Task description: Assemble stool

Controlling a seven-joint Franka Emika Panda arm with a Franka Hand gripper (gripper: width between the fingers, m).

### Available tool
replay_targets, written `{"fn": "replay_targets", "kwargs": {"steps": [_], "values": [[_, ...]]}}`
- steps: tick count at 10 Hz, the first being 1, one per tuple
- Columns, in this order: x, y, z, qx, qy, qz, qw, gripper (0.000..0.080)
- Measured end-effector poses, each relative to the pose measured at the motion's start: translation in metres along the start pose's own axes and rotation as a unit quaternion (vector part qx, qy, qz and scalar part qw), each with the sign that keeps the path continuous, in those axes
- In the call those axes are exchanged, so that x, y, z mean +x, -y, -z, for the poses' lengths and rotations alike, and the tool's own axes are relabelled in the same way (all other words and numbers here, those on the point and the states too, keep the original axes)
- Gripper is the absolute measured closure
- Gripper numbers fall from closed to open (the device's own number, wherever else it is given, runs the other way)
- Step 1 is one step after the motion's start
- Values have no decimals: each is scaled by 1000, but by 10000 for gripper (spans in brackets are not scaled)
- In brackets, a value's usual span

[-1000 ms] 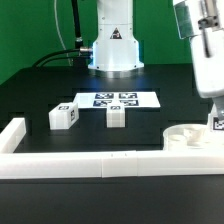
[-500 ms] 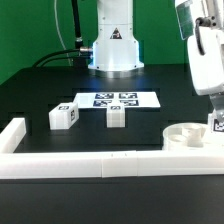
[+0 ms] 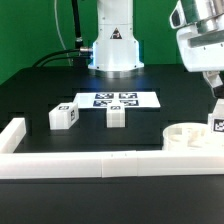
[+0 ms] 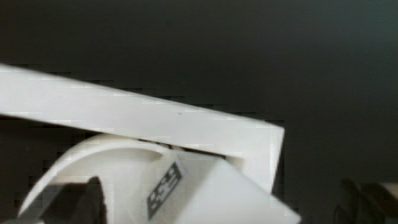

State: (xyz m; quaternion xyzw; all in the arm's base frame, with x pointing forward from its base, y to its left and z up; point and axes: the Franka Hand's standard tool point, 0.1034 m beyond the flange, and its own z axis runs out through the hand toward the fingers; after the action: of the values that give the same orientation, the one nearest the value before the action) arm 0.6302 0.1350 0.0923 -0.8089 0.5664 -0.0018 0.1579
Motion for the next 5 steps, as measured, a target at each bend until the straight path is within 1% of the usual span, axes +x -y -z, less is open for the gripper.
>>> {"fn": "replay_targets", "kwargs": {"steps": [1, 2, 3, 4, 5], "values": [[1, 0, 0, -1, -1, 46, 999, 151], [2, -1, 1, -10, -2, 122, 992, 151], [9, 1, 6, -29, -1, 226, 974, 151], [16, 10, 13, -36, -5, 310, 950, 151], [15, 8, 9, -46, -2, 382, 923, 151]]}}
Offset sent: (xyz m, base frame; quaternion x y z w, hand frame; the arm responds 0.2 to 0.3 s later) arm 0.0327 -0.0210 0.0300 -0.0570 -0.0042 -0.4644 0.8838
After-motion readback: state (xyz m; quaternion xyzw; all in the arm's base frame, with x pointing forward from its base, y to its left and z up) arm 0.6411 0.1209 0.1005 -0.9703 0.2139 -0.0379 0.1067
